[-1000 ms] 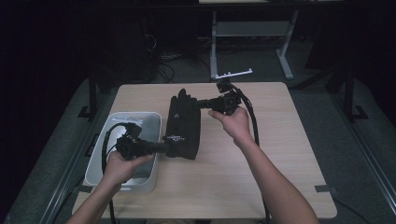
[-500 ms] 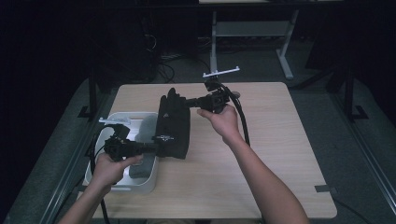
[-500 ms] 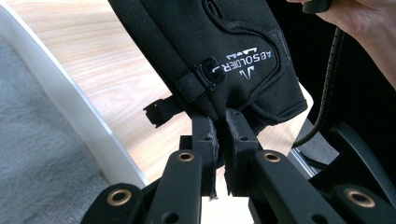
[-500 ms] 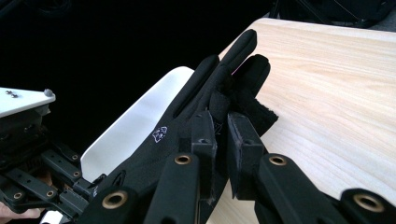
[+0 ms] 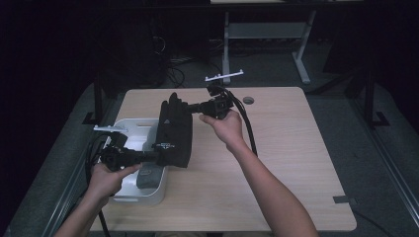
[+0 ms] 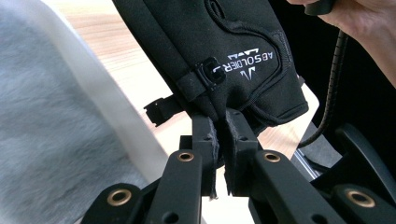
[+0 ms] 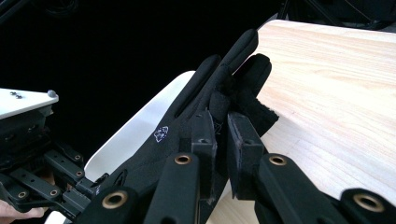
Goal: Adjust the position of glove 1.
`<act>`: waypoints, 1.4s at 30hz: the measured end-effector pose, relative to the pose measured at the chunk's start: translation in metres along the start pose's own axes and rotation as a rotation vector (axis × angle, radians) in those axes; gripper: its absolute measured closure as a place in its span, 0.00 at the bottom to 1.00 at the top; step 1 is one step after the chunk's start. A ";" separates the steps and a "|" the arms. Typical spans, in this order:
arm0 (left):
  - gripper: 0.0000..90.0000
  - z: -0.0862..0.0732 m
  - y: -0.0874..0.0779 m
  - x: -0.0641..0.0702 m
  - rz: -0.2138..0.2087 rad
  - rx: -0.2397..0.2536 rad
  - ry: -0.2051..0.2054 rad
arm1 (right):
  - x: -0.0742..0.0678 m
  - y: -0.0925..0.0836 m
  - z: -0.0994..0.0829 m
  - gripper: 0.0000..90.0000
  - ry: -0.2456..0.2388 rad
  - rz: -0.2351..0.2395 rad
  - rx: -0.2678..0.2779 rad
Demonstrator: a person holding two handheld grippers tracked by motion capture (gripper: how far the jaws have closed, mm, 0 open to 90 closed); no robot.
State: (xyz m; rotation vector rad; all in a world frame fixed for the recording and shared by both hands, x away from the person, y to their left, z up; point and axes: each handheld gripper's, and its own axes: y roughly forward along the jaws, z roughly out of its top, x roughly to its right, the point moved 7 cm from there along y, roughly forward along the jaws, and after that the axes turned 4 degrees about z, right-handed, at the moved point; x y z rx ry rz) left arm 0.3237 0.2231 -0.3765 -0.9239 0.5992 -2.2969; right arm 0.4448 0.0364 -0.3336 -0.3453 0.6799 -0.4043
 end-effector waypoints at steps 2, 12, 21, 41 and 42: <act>0.94 -0.001 -0.003 -0.003 0.008 0.004 -0.002 | -0.001 0.004 0.000 0.91 0.001 0.003 -0.002; 0.94 -0.008 -0.016 -0.016 0.030 0.010 -0.027 | -0.007 0.024 0.002 0.91 -0.003 0.018 -0.008; 0.94 -0.014 -0.025 -0.025 0.054 0.005 -0.041 | -0.010 0.040 -0.001 0.91 0.005 0.038 -0.016; 0.94 -0.030 -0.038 -0.043 0.085 -0.007 -0.073 | -0.018 0.071 -0.006 0.91 0.018 0.060 -0.022; 0.94 -0.031 -0.040 -0.044 0.088 -0.008 -0.077 | -0.019 0.073 -0.007 0.91 0.019 0.060 -0.023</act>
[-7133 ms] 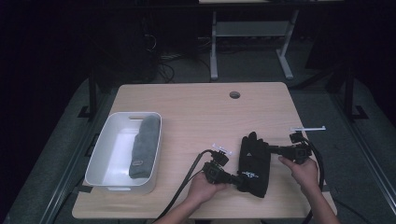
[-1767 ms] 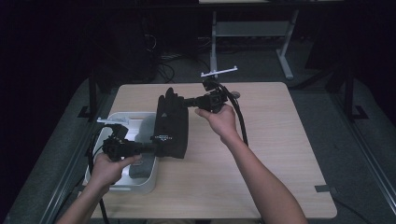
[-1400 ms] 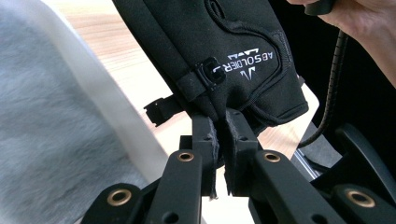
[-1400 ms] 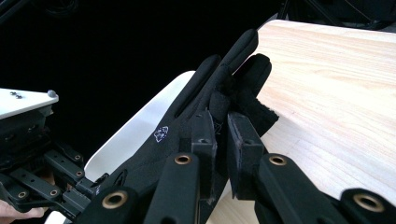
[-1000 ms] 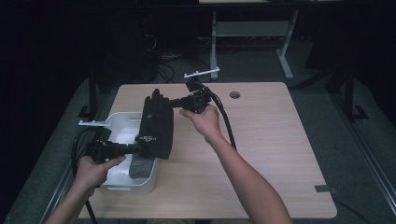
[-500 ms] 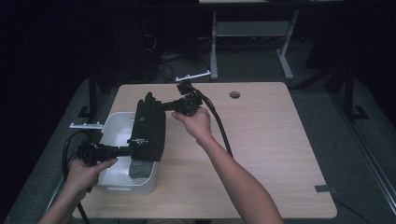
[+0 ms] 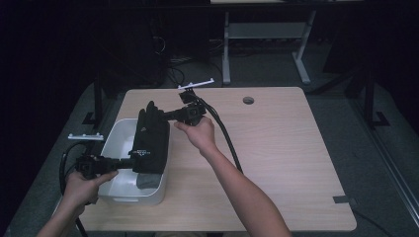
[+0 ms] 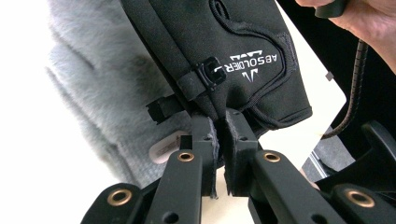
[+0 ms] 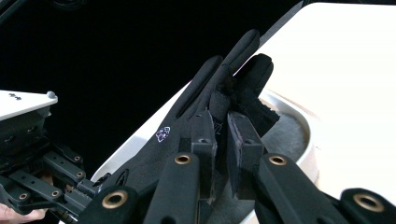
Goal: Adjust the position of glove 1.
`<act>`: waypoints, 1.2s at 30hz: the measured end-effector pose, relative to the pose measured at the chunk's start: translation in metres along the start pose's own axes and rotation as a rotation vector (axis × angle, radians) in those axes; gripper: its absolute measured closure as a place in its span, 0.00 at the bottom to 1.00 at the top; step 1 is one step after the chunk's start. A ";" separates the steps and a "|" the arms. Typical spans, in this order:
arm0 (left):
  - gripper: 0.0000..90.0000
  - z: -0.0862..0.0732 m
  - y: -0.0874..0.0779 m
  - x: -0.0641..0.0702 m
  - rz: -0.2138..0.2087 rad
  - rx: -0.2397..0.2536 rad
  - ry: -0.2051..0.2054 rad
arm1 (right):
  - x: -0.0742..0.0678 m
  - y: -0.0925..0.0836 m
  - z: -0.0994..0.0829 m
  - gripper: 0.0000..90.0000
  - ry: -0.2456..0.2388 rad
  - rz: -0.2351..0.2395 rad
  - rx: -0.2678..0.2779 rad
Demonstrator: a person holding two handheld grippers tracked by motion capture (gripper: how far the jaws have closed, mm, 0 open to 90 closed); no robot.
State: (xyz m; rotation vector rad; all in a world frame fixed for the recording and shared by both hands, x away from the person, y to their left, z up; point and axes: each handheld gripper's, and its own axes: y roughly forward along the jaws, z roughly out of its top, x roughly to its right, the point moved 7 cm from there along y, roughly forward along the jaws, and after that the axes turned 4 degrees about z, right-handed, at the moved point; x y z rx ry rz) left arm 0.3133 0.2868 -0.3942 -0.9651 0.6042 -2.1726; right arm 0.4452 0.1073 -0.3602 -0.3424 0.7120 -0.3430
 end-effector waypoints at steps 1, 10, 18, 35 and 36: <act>0.94 -0.001 -0.001 -0.002 0.004 -0.003 -0.001 | 0.000 0.002 -0.001 0.91 -0.004 0.000 -0.003; 0.94 -0.014 -0.002 -0.014 0.025 -0.024 -0.018 | 0.001 0.021 -0.010 0.91 -0.008 -0.001 -0.036; 0.94 -0.021 0.002 -0.019 0.033 -0.057 -0.032 | 0.005 0.031 -0.021 0.91 -0.003 -0.008 -0.078; 0.87 -0.031 0.007 -0.024 0.035 -0.104 -0.018 | 0.015 0.040 -0.037 0.88 0.022 -0.017 -0.141; 0.86 -0.031 0.007 -0.024 0.041 -0.105 -0.012 | 0.015 0.040 -0.037 0.87 0.028 -0.020 -0.139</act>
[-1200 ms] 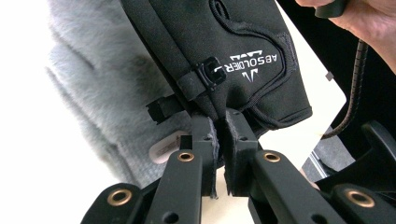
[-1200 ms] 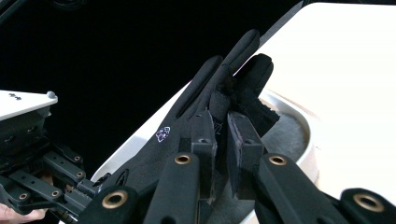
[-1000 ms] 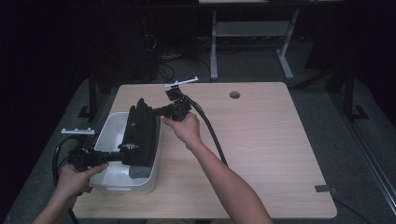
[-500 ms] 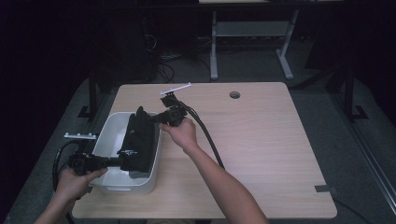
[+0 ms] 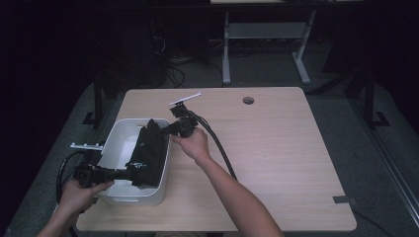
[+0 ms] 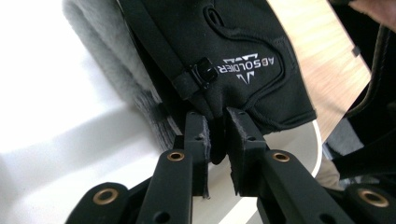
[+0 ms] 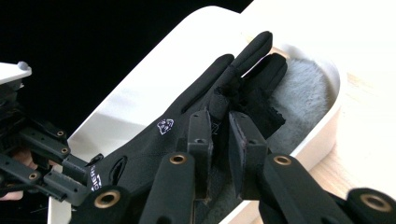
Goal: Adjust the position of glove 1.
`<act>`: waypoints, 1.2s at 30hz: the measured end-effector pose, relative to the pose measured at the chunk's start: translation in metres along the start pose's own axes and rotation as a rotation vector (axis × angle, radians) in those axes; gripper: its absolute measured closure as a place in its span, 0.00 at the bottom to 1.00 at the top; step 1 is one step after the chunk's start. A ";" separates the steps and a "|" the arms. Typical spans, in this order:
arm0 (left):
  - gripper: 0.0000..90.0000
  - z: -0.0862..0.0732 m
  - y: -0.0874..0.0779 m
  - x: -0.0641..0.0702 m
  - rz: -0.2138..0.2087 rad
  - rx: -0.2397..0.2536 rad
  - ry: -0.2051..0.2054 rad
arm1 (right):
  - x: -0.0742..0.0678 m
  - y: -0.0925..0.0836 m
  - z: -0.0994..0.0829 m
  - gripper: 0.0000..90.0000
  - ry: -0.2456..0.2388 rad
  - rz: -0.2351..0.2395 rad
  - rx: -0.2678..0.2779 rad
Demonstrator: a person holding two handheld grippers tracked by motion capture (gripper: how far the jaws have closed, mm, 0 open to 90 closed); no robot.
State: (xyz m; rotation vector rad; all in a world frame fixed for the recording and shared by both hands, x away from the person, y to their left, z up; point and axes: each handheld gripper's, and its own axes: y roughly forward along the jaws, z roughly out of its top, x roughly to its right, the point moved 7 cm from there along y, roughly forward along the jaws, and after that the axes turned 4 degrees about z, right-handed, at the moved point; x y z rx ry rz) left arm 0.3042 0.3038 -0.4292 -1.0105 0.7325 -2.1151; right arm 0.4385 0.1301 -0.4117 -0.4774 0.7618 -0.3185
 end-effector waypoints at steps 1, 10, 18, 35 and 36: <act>0.85 0.001 0.001 0.001 -0.005 0.007 -0.010 | 0.000 0.000 0.000 0.87 0.002 -0.001 0.000; 0.71 0.008 -0.004 0.001 0.019 0.022 -0.012 | 0.006 -0.014 0.003 0.72 0.006 -0.009 0.013; 0.70 0.018 -0.011 0.006 0.022 0.048 0.004 | 0.009 -0.027 0.005 0.69 0.010 -0.018 0.032; 0.67 0.038 -0.008 0.027 -0.005 0.082 0.050 | 0.020 -0.058 0.005 0.59 0.017 -0.052 0.064; 0.67 0.039 -0.008 0.029 -0.006 0.085 0.047 | 0.021 -0.060 0.004 0.58 0.013 -0.057 0.061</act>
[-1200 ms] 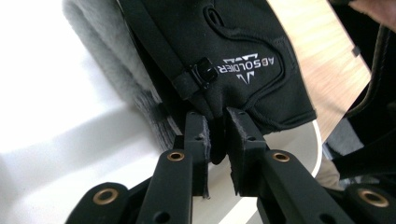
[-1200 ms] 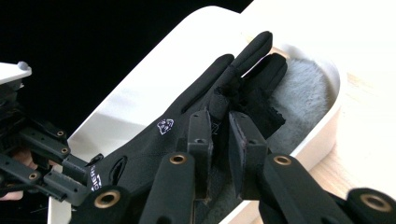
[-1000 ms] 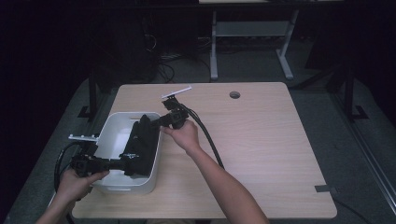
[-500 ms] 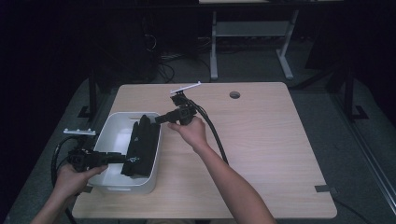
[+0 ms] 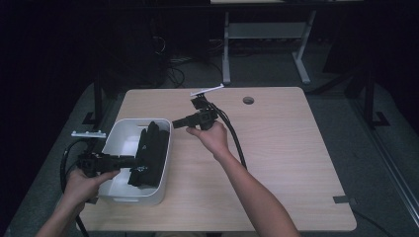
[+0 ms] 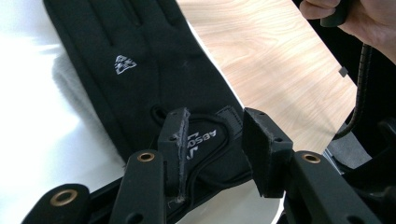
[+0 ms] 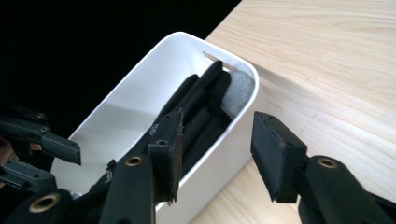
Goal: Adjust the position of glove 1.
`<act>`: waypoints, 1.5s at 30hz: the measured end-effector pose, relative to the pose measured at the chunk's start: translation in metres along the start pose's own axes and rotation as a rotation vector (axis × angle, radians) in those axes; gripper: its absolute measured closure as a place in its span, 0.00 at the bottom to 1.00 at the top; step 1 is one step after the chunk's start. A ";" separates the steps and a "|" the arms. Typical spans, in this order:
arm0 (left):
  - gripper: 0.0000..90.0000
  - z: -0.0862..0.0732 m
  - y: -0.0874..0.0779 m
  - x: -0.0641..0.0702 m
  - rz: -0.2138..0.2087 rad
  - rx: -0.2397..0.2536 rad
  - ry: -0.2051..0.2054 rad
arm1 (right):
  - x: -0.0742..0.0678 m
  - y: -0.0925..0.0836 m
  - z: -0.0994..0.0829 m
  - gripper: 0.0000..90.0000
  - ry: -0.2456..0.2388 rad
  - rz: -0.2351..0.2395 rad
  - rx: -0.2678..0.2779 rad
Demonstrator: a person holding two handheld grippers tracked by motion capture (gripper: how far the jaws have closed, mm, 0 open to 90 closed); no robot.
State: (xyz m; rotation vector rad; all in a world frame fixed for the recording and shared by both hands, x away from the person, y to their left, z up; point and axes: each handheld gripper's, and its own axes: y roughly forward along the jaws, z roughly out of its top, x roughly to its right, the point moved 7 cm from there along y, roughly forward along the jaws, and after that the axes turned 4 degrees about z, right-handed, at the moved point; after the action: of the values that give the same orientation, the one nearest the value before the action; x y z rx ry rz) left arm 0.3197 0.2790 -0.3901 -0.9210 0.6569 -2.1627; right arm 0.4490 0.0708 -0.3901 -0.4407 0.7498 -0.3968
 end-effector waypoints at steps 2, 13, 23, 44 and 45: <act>0.67 0.003 0.001 0.003 -0.002 0.007 0.008 | 0.003 -0.006 -0.001 0.56 0.005 -0.012 0.007; 0.64 0.014 0.016 0.018 -0.023 0.007 0.041 | 0.016 -0.035 -0.004 0.53 0.003 -0.057 0.030; 0.59 0.024 0.025 0.034 -0.048 0.012 0.061 | 0.025 -0.063 -0.009 0.50 0.003 -0.089 0.058; 0.46 0.036 0.036 0.059 -0.095 0.024 0.069 | 0.049 -0.106 -0.028 0.44 0.039 -0.144 0.098; 0.45 0.037 0.036 0.061 -0.101 0.025 0.073 | 0.050 -0.108 -0.029 0.43 0.044 -0.144 0.096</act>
State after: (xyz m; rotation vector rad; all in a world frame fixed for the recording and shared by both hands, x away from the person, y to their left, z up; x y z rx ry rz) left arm 0.3309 0.2041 -0.3659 -0.8820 0.6292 -2.2979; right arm 0.4414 -0.0511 -0.3820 -0.3978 0.7409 -0.5765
